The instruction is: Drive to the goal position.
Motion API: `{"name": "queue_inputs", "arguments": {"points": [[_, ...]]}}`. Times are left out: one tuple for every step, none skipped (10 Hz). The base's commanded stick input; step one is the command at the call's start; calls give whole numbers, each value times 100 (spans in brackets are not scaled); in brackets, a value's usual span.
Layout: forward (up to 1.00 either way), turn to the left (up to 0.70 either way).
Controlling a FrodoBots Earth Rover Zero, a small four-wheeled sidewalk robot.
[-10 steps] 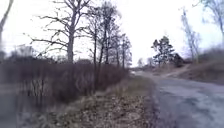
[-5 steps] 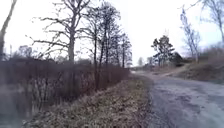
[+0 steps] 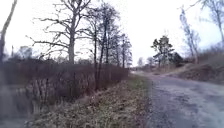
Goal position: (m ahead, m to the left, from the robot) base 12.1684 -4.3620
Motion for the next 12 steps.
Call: {"name": "queue_inputs", "arguments": {"points": [[0, -70], [0, -70], [0, -70], [0, -70], [0, -70], [0, -70], [0, -70], [0, -70], [0, -70], [0, -70], [0, -70], [41, -49]]}}
